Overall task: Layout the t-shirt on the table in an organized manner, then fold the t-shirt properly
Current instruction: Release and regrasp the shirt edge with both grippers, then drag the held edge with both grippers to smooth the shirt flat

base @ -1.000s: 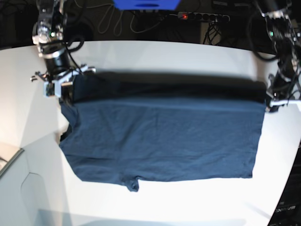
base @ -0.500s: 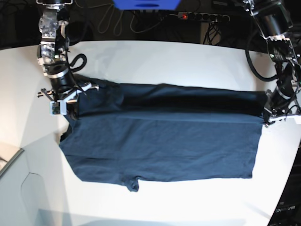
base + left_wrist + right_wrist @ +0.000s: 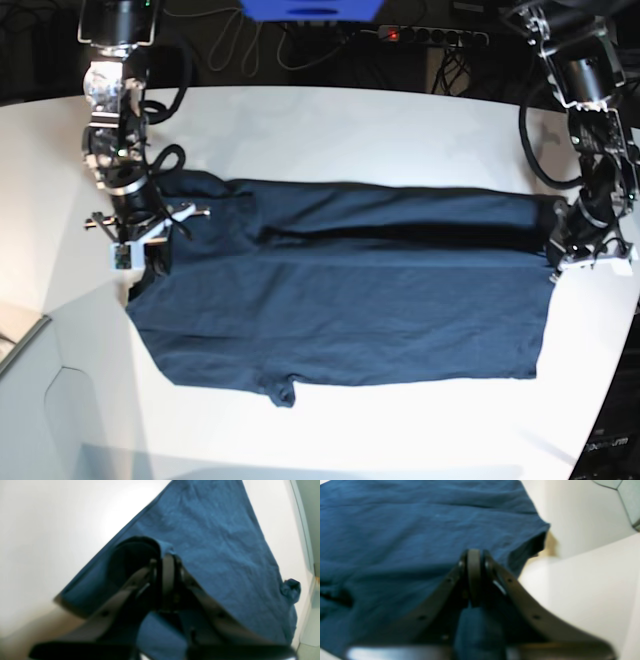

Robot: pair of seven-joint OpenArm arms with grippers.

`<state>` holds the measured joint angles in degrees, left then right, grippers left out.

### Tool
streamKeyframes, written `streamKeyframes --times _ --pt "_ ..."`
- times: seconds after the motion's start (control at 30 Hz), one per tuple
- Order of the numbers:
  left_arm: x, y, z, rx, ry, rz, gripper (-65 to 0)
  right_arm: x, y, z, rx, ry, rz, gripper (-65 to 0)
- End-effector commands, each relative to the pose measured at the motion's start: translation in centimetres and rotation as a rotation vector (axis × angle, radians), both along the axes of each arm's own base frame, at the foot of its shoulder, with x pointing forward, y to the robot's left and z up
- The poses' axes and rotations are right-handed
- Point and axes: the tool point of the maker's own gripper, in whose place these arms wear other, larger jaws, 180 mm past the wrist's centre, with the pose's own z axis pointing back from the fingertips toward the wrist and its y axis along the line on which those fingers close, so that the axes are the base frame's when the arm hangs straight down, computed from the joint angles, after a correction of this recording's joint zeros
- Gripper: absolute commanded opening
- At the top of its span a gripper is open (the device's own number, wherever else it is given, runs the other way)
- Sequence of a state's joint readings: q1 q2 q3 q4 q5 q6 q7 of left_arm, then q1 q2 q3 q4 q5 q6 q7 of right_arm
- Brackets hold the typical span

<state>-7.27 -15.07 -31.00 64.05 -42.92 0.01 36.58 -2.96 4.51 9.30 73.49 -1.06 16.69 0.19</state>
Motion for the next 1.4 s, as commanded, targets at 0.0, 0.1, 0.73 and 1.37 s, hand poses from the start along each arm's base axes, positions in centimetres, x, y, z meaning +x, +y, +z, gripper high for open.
streamKeyframes --times 0.0,0.1,0.73,1.37 --pt "1.2 0.9 1.9 0.024 -0.05 0.002 -57.2 1.1 0.0 1.6 -0.005 -0.057 0.009 -54.2" --pt "1.2 1.2 2.1 0.032 -0.052 0.003 -45.4 1.0 0.0 1.9 -0.068 -0.059 0.051 -44.9" --pt "-4.9 2.5 -1.2 0.078 0.062 0.009 -32.2 -7.0 -3.8 2.2 -0.128 -0.019 -0.069 -35.1" --pt "-4.7 2.8 -4.4 0.13 0.114 0.057 -65.0 -9.6 -4.3 -2.7 -0.083 0.127 -0.028 -21.7"
